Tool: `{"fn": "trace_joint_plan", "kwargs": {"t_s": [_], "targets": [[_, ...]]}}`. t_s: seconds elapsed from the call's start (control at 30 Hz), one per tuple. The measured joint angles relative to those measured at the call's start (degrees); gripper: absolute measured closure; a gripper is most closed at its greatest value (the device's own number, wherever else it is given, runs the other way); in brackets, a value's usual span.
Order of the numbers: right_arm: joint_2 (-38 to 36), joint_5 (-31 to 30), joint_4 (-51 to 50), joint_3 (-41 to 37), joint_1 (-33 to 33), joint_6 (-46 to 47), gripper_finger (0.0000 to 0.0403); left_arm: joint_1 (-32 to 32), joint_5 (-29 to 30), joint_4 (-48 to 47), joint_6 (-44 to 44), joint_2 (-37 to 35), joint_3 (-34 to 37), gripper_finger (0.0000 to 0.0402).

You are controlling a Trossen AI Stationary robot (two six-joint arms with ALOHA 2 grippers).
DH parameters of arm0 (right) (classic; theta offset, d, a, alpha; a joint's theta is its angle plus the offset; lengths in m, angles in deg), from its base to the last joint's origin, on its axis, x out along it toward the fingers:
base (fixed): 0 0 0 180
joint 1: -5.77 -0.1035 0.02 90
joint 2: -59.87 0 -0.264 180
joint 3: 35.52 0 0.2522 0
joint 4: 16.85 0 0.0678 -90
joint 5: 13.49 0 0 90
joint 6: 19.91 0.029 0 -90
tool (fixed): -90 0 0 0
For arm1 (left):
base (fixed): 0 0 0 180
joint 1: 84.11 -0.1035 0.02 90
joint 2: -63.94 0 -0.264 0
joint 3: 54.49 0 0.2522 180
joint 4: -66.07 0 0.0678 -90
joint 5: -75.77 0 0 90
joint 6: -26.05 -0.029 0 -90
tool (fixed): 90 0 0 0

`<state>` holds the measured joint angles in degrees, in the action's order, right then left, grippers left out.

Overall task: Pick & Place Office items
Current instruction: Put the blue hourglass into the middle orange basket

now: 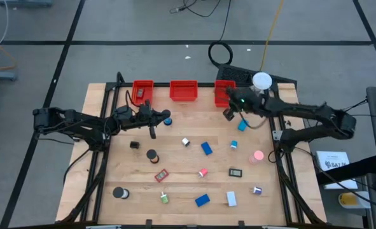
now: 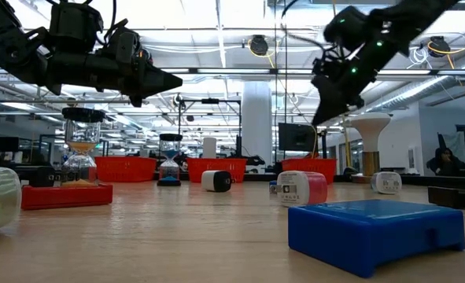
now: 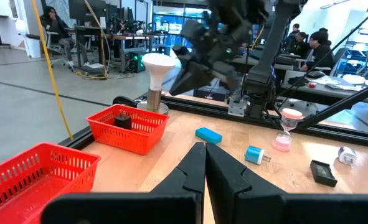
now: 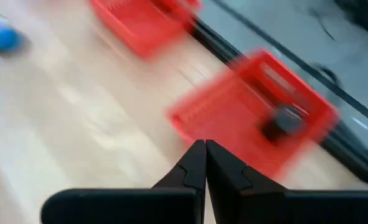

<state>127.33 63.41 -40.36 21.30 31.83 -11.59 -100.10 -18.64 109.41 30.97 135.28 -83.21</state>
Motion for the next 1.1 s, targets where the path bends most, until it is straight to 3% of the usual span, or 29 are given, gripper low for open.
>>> {"fn": "trace_joint_plan", "kwargs": {"t_s": [0.13, 0.27, 0.47, 0.63, 0.83, 0.93, 1.1], "targets": [[-2.44, 1.33, 15.11, -6.44, -3.09, -0.7, 0.0403, 0.0, 0.01, 0.0, -0.01, 0.01, 0.0, 0.0392], [-3.14, 1.37, 22.89, -9.84, -5.9, -3.92, 0.0403, 0.0, 0.01, 0.02, 0.01, -0.01, 0.0, 0.0392], [-3.14, 1.39, 25.81, -11.28, -8.27, -10.19, 0.0403, 0.0, -0.01, 0.28, 0.88, -0.01, -0.35, 0.0392], [-3.12, 1.41, 27.46, -11.28, -8.3, -10.81, 0.0403, 0.0, 0.0, 0.97, 13.57, -0.01, -0.35, 0.0392], [-3.1, 1.42, 27.97, -11.28, -8.3, -11.19, 0.0403, 0.03, -0.48, 1.42, 22.57, -0.01, -1.88, 0.0392], [-3.1, 1.42, 27.97, -11.28, -8.3, -11.53, 0.0403, 0.91, 0.04, -9.29, 21.98, -0.01, -6.72, 0.0392], [-3.1, 1.42, 27.95, -11.28, -8.3, -12.16, 0.0403, 1.93, 3.28, -45.34, 17.91, 0.05, -21.93, 0.0392]]}}
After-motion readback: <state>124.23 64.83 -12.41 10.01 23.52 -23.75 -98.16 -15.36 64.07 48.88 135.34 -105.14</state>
